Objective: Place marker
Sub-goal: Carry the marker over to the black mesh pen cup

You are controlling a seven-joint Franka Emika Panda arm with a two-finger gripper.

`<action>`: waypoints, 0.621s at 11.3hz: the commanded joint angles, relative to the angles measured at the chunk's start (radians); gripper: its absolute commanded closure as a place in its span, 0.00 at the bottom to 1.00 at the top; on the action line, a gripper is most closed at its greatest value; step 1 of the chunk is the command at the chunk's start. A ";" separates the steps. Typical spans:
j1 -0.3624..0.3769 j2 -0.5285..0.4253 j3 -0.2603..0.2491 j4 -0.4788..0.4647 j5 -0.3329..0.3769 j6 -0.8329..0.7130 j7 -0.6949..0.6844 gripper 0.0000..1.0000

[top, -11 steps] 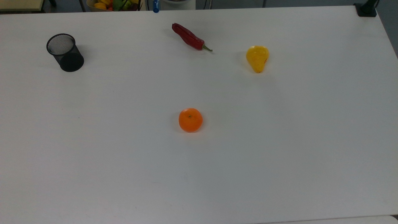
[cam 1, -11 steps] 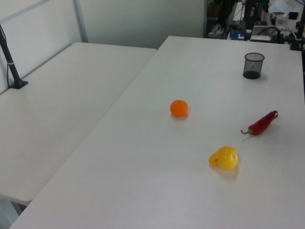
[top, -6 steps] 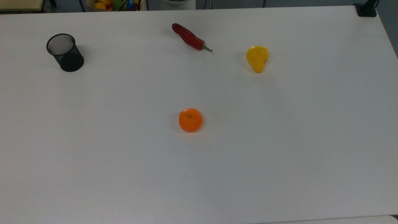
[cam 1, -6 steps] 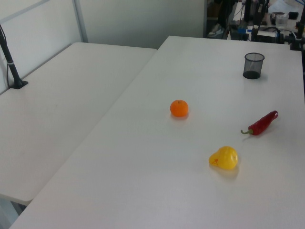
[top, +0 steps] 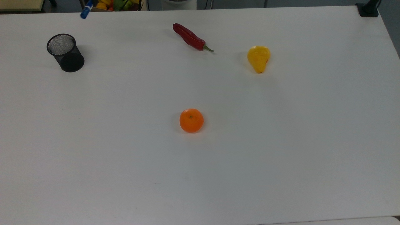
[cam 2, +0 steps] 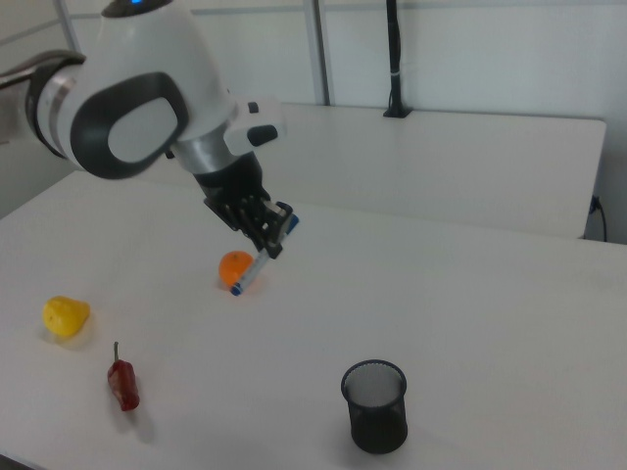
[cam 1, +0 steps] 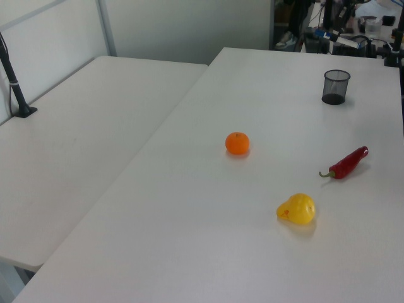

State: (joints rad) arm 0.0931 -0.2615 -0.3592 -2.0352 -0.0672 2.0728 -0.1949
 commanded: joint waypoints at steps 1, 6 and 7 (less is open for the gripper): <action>0.008 0.010 -0.073 -0.095 -0.063 0.250 -0.015 1.00; -0.022 0.079 -0.141 -0.154 -0.134 0.485 -0.014 1.00; -0.036 0.102 -0.141 -0.174 -0.137 0.542 -0.014 1.00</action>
State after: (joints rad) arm 0.0825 -0.1883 -0.4952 -2.1606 -0.1828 2.5000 -0.1949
